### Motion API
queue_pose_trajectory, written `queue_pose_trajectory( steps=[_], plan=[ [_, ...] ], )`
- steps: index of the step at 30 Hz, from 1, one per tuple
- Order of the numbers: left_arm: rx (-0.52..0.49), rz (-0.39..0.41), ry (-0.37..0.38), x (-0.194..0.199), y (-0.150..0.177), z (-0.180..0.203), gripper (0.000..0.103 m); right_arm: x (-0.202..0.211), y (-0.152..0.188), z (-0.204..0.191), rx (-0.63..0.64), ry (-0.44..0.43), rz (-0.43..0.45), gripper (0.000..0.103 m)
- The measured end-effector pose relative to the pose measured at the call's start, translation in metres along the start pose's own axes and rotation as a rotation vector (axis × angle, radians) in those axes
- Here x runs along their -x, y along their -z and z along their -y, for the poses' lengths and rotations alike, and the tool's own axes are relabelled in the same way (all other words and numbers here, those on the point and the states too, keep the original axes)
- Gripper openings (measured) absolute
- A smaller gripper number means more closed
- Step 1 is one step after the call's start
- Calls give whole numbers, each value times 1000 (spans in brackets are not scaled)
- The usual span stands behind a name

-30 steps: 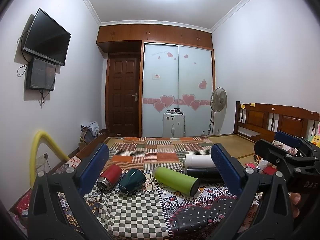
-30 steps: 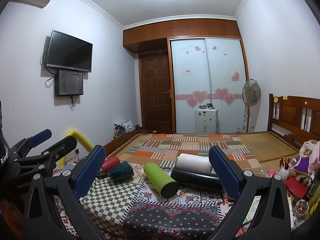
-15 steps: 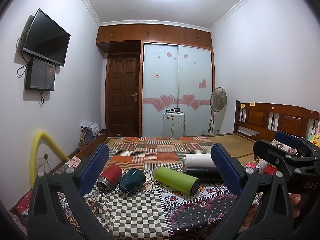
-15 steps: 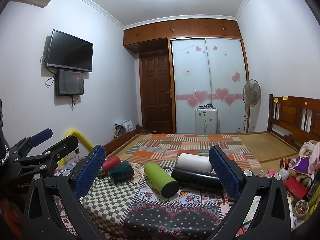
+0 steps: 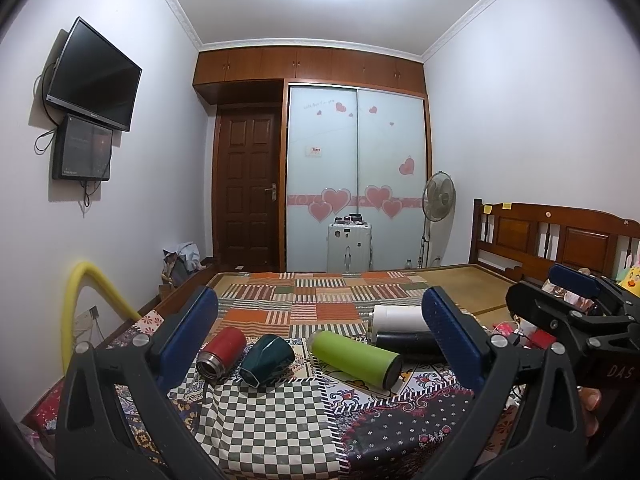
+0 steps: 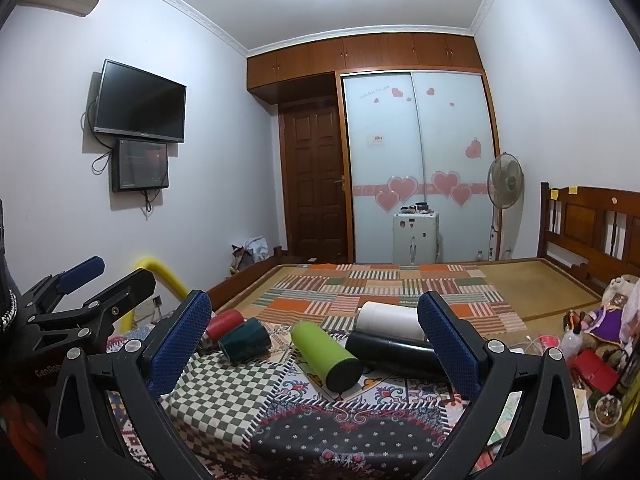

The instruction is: Flip cup upright

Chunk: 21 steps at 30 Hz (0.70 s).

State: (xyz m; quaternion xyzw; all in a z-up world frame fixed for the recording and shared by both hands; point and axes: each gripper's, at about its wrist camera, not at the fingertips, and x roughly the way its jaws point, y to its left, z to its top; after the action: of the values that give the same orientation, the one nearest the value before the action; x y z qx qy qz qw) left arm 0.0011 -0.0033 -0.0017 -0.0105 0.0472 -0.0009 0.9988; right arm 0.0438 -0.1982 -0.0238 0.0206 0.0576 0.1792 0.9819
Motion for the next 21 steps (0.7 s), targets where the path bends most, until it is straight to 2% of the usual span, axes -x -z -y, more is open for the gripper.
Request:
queue_pose_trajectory(
  steps=[21],
  plan=[
    [11,-21,7,-12,7,-3,103,-7,5,1,10,16,-16,103]
  ],
)
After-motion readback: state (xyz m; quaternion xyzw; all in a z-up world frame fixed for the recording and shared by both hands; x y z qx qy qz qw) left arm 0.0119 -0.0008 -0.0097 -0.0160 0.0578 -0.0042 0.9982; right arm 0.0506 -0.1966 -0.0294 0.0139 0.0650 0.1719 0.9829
